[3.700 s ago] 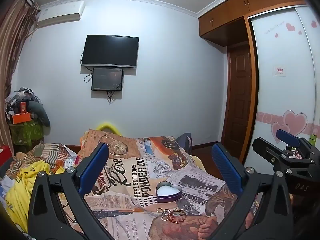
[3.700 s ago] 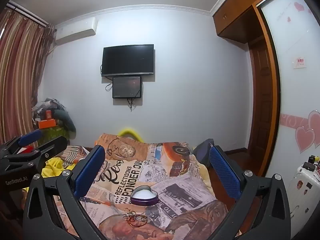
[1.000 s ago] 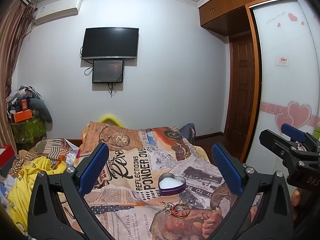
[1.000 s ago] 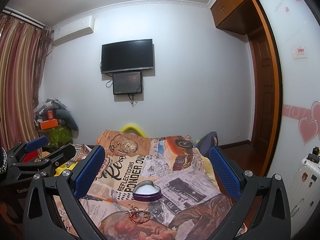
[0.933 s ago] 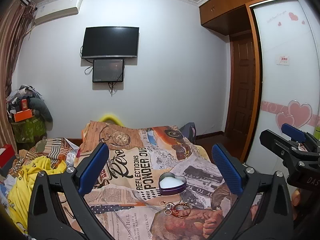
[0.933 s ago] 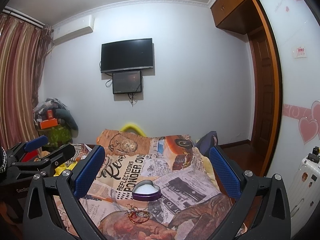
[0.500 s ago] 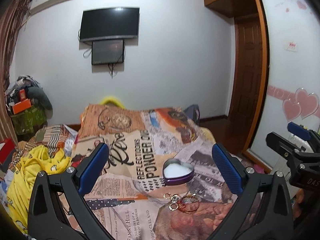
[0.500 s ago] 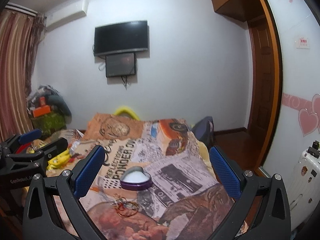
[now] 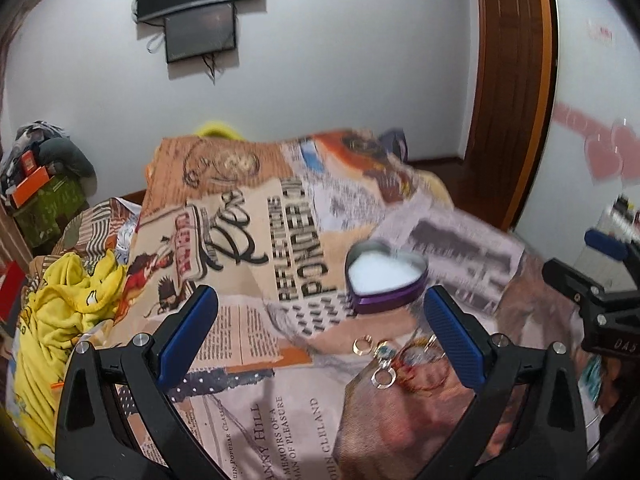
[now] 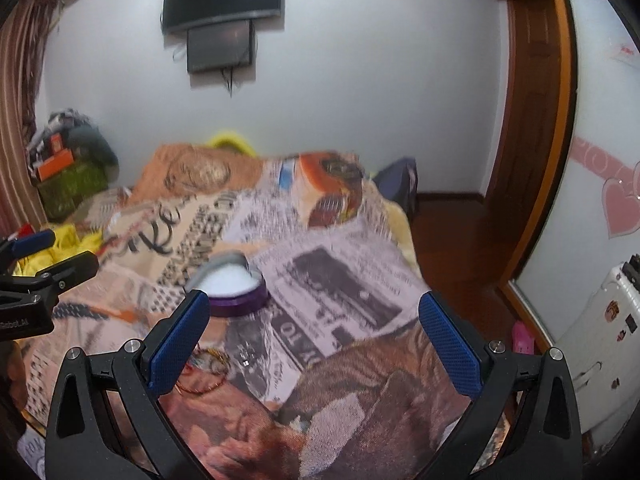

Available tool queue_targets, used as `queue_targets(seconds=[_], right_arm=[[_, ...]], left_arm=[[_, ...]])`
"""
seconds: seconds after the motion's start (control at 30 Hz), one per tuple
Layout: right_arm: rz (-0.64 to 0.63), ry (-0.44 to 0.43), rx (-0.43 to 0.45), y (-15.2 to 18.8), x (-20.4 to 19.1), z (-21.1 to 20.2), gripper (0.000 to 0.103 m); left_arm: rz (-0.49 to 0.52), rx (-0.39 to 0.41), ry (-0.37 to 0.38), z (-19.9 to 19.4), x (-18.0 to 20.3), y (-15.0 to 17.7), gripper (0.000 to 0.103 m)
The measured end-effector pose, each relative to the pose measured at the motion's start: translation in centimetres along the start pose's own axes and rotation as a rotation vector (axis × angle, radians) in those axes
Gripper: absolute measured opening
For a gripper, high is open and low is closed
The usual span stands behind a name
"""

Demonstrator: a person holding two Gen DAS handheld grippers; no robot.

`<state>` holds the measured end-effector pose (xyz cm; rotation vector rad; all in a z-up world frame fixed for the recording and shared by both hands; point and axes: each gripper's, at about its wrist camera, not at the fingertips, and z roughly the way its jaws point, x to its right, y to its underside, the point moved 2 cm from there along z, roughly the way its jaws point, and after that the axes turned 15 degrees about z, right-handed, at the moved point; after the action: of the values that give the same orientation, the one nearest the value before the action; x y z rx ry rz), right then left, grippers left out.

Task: Organize jewelry
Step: 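Move both tools down toward the jewelry pile on the brown pouch, then grasp a gold ring with the left tool while the right tool grasps a silver charm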

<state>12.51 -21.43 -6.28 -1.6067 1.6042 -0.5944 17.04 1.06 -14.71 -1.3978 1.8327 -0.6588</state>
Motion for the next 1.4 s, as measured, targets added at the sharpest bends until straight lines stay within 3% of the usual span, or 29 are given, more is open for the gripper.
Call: queue_targets(seconds=[0.23,0.53,0.7,0.8,0.87,0.93,1.0,1.1,1.2,1.4], right_arm=[[-0.018,-0.026,-0.126,2.1,0.4,3.6,0.103],[-0.018,-0.039,-0.226,4.0,0.3,6.7,0.099],[-0.037,-0.066,-0.273,4.8,-0.4,7.9,0.081],[-0.052,-0.082,-0.303,5.3,-0.8,8.5,0.067],[-0.060,-0.090,-0.315,5.4,-1.0,8.8,0.064],[-0.062,-0.101,-0.317,5.5,-1.1,8.9,0.061],[-0.062,-0.115,-0.321,5.5,-1.3,8.9,0.051],[-0.069,-0.129,-0.330,5.6,-1.6,9.3,0.043],[-0.079,-0.137,-0.333,5.8,-2.0,9.4,0.036],[-0.103,-0.157,-0.336,6.1,-2.9,9.6,0.029]], left_arm=[[0.023,-0.118,0.064,4.1,0.6,2.0,0.103],[-0.010,-0.216,0.166,7.7,0.6,3.9,0.078],[-0.026,-0.246,0.221,8.9,0.8,4.1,0.067],[-0.005,-0.253,0.231,9.4,1.2,4.1,0.066],[0.004,-0.256,0.250,9.7,1.5,4.1,0.065],[0.008,-0.254,0.284,10.0,1.7,4.1,0.060],[0.017,-0.257,0.312,10.3,2.0,4.1,0.051],[0.014,-0.254,0.342,10.7,2.2,4.0,0.045],[0.002,-0.256,0.375,10.9,2.2,4.1,0.037],[0.000,-0.269,0.382,11.3,2.2,4.1,0.035]])
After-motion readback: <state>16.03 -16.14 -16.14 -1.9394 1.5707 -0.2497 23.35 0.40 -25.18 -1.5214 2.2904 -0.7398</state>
